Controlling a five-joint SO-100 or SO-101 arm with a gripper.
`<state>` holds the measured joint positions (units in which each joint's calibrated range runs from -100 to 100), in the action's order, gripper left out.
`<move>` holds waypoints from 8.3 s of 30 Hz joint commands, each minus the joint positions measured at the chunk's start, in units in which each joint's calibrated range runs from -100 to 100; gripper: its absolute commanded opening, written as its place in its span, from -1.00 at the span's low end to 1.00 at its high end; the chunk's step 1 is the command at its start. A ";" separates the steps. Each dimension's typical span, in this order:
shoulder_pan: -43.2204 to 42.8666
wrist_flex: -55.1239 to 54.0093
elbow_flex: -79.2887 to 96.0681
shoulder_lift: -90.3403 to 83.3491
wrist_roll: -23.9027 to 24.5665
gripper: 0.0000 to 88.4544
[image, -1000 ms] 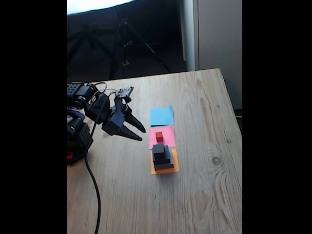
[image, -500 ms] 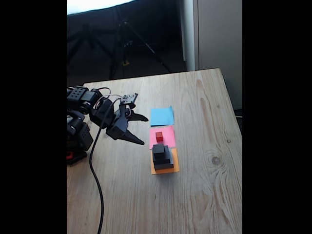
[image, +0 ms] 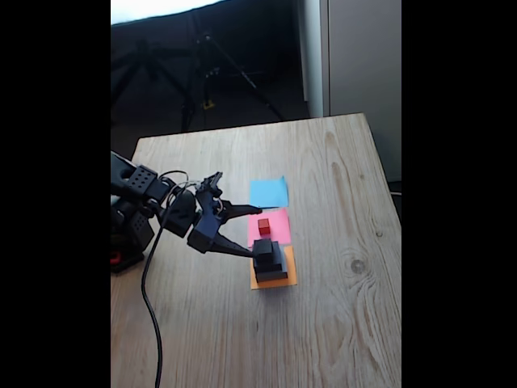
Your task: Tower of hanoi
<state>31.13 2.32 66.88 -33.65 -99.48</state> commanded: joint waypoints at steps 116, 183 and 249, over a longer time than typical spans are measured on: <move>-10.70 -36.36 8.66 18.51 -0.52 -0.84; -48.89 69.27 -36.70 -14.12 -0.52 -0.96; -49.48 -38.95 -1.79 40.61 -0.52 -0.80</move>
<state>-17.60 -34.99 66.54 7.14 -99.48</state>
